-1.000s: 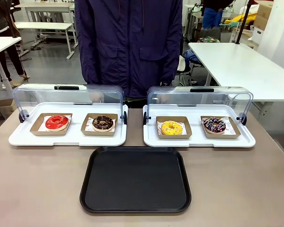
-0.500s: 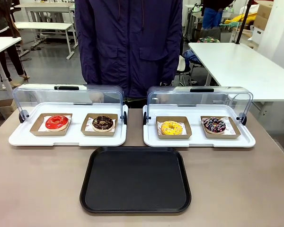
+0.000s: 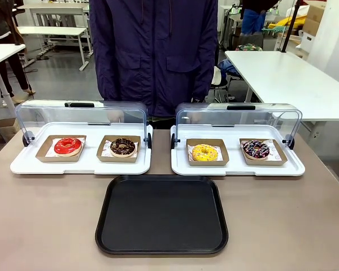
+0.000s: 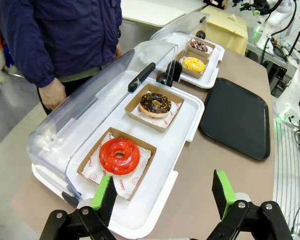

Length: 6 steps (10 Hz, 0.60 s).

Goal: Move the third donut from the left to the tray.
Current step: Pick up the Paper togo box containing the Donut indicated by the person and place it on the Handle tray.

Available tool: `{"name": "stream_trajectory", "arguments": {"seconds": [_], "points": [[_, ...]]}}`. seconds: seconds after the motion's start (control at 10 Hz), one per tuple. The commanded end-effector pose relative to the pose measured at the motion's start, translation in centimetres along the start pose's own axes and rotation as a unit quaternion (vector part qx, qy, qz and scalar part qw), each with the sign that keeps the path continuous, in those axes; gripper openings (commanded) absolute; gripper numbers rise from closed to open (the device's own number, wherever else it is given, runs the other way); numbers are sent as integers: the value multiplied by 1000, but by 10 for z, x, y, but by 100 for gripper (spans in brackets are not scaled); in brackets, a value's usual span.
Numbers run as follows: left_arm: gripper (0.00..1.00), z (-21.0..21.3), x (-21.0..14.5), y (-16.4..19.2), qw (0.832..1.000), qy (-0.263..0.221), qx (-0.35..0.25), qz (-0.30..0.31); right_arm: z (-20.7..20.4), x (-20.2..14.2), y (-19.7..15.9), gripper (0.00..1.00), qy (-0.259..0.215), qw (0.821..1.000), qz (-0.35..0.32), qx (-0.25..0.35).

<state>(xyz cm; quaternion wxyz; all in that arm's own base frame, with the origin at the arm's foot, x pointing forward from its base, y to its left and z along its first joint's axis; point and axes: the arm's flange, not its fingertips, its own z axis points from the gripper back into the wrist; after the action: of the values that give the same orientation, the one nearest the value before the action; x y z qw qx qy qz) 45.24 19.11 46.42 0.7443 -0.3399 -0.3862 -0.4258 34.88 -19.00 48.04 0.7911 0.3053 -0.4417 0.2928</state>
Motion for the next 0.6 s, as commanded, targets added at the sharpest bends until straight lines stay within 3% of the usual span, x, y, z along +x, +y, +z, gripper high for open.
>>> {"name": "stream_trajectory", "arguments": {"seconds": [0.0, 0.5], "points": [[100, 3, 1, 0, 1000, -5, -4, -5, -1, 2, -1, 100, -8, 1000, 3, 1], [100, 3, 1, 0, 1000, -5, -4, -5, -1, 2, -1, 100, -8, 1000, 3, 1]]}}
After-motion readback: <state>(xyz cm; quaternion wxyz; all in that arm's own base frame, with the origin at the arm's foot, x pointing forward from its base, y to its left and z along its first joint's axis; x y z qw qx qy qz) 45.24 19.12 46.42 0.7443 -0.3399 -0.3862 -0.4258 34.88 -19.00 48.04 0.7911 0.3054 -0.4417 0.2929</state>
